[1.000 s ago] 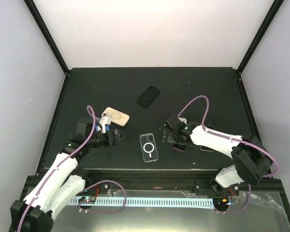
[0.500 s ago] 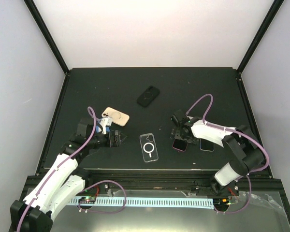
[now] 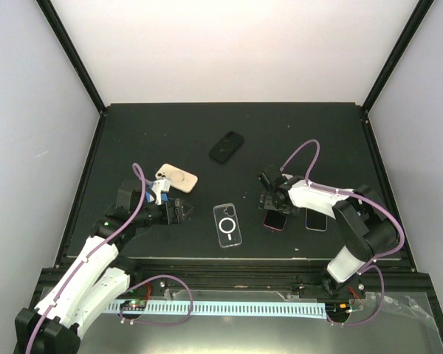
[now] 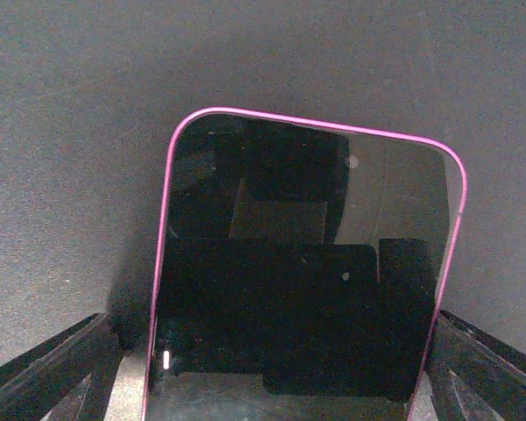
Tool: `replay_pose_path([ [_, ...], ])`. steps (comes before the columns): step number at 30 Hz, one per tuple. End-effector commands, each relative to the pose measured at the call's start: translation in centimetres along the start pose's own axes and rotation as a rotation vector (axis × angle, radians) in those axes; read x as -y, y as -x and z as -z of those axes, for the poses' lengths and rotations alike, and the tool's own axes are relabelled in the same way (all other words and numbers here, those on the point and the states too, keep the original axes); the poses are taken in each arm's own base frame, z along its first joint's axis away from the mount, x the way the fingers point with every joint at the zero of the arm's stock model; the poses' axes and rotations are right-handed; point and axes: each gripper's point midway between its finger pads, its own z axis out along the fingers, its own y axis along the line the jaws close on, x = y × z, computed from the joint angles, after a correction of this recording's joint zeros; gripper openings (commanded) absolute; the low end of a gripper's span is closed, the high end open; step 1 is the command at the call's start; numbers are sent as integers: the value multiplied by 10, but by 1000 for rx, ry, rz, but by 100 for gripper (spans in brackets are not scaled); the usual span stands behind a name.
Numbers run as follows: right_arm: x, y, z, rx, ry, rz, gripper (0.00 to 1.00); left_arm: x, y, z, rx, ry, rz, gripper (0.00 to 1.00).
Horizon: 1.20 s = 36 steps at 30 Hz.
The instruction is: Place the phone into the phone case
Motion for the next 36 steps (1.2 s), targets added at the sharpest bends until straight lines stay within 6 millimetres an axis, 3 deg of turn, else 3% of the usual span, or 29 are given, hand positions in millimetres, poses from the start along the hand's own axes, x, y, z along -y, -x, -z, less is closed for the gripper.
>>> replay_pose_path([
  [1,5,-12,-12,-53,-18,33,91,4,4,1,20,-8,-3,99],
  [10,3,-17,-16,-72,-40,90,72,1,5,-1,24,-1,23,99],
  [20,-27,-18,8,-14,63,200,70,-4,-3,-12,-7,-19,86,98],
  [25,-41,-21,20,-5,103,234,64,-2,-5,-14,-12,-44,112,97],
  [36,-69,-26,58,62,252,299,62,3,0,2,73,-52,117,95],
])
